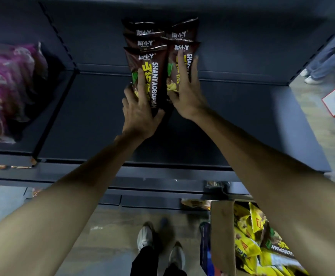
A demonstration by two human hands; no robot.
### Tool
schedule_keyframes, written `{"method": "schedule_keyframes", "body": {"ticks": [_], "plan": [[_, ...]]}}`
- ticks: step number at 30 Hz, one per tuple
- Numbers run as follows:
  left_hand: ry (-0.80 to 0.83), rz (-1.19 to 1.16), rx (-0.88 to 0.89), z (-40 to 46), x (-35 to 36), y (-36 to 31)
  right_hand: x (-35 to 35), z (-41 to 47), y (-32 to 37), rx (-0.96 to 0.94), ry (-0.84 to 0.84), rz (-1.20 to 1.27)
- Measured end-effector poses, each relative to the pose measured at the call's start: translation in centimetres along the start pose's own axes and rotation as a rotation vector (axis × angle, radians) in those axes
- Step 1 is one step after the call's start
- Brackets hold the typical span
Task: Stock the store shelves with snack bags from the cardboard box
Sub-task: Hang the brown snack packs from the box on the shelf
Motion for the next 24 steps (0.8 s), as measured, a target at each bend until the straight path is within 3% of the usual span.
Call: {"method": "schedule_keyframes", "body": {"ticks": [7, 11, 17, 21, 24], "plan": [[0.047, 0.059, -0.125, -3.1, -2.5, -0.5, -2.4, -5.6, -0.2, 0.047, 0.024, -0.129], [0.054, 0.179, -0.072, -5.5, -4.3, -1.9, -4.2, -8.1, 1.3, 0.013, -0.001, -0.234], [0.196, 0.285, 0.01, -9.2, -6.8, -3.5, -7.4, -11.8, 3.9, 0.058, -0.136, -0.374], [0.235, 0.338, 0.009, -12.1, -8.0, -3.7, -7.7, -15.7, 4.5, 0.126, -0.078, -0.348], [0.287, 0.269, 0.008, -15.0, -8.2, -3.7, -8.0, -19.5, 5.0, 0.22, 0.068, -0.316]]}}
Point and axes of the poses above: each hand's wrist, its own z-axis towards the middle knuckle, its own x-axis out of the palm, y = z × x, the point moved 4 cm from there along z, towards the middle knuckle, and after that the axes turned 4 degrees about -y, right-handed, at the moved point
